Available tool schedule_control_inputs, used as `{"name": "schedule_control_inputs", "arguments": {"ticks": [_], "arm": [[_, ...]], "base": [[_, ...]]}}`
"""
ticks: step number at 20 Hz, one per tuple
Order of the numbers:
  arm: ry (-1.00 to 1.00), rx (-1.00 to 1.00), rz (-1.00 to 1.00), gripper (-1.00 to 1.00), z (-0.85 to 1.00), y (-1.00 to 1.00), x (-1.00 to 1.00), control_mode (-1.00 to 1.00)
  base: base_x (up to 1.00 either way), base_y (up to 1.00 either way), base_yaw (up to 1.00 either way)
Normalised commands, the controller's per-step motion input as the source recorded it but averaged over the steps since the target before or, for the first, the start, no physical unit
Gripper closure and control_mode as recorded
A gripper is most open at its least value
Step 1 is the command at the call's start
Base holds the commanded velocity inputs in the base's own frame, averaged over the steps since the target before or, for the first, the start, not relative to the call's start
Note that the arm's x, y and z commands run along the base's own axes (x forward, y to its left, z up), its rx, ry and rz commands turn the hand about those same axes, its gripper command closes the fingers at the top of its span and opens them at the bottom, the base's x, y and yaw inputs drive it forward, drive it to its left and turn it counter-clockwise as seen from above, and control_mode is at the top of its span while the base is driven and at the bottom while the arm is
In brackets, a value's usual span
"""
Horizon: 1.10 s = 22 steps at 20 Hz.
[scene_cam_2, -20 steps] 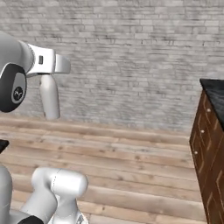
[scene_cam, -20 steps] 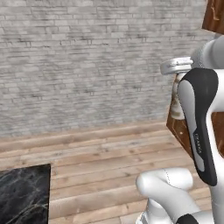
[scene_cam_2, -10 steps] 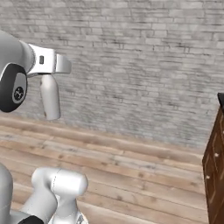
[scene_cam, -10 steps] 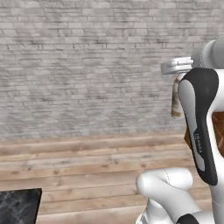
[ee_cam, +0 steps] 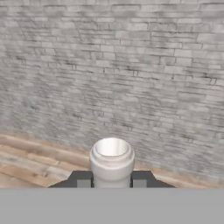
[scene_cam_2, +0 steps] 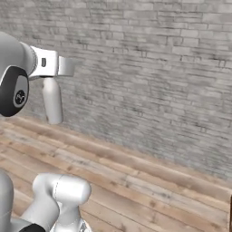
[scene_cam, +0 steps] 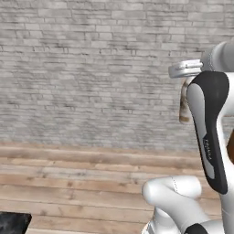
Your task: Get the candle and the liquor from the cabinet and move them to the dining counter.
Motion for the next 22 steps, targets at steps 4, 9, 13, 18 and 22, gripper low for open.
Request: {"name": "schedule_control_inputs", "arguments": {"ticks": [4, 9, 13, 18, 22], "arm": [[0.00, 0.00, 0.00, 1.00, 0.00, 0.00, 0.00, 1.00], [0.00, 0.00, 0.00, 1.00, 0.00, 0.00, 0.00, 1.00], [0.00, 0.00, 0.00, 1.00, 0.00, 0.00, 0.00, 1.00], [0.00, 0.00, 0.00, 1.00, 0.00, 0.00, 0.00, 1.00], [0.00, 0.00, 0.00, 1.00, 0.00, 0.00, 0.00, 1.00]], "base": [[0.53, -0.41, 0.33], [0.44, -0.37, 0.31], [0.46, -0.49, 0.40], [0.28, -0.51, 0.47], [0.10, -0.53, 0.65]]}}
